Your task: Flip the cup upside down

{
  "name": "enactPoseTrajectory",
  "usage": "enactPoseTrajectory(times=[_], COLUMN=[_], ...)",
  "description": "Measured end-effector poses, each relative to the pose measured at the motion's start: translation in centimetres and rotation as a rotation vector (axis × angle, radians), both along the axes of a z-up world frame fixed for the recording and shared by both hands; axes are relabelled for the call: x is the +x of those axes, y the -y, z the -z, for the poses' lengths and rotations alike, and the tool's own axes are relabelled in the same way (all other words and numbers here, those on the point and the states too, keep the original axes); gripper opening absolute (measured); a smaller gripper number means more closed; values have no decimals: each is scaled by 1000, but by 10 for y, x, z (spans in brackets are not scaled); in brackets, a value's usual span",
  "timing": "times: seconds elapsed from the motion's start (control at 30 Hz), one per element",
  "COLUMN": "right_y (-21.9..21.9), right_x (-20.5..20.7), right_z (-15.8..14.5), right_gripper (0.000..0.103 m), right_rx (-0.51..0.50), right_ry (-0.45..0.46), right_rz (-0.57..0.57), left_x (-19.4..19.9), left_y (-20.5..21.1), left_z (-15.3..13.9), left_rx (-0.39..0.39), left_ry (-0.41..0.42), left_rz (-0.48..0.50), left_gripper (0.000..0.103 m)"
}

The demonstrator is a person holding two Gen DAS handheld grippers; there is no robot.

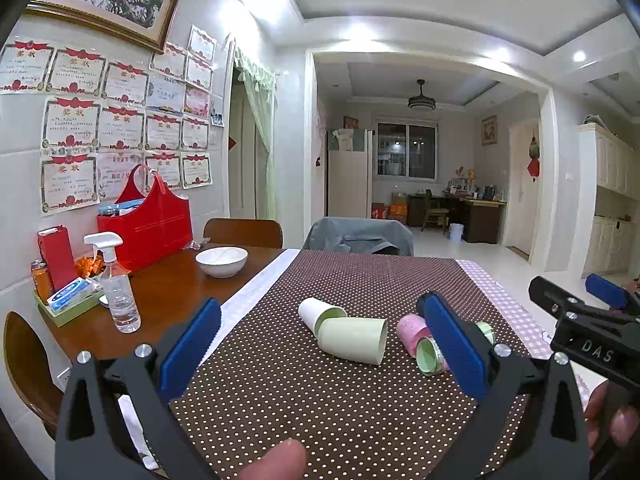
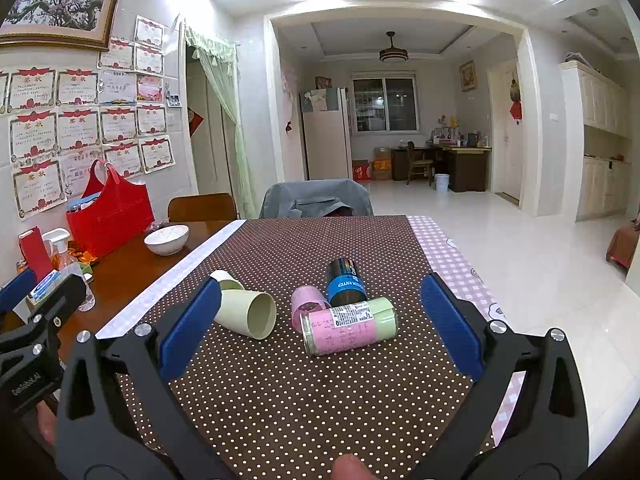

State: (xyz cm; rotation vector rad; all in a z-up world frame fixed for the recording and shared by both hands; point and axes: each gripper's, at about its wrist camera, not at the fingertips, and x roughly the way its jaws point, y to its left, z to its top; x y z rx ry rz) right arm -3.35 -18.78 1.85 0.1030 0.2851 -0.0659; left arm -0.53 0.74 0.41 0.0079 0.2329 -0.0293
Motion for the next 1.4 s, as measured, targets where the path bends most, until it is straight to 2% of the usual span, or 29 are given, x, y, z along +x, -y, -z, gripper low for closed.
enactPoseTrajectory(times=[1.4], right_y=[0], right_x=[-4], right_z=[-1], right_gripper=[97], right_rx=[-7], right_ry=[1], right_rz=[-3], left_x=[3], left_y=[3], left_z=[5], left_rx=[5], left_ry=[-46], left_rz=[25], left_gripper=[99])
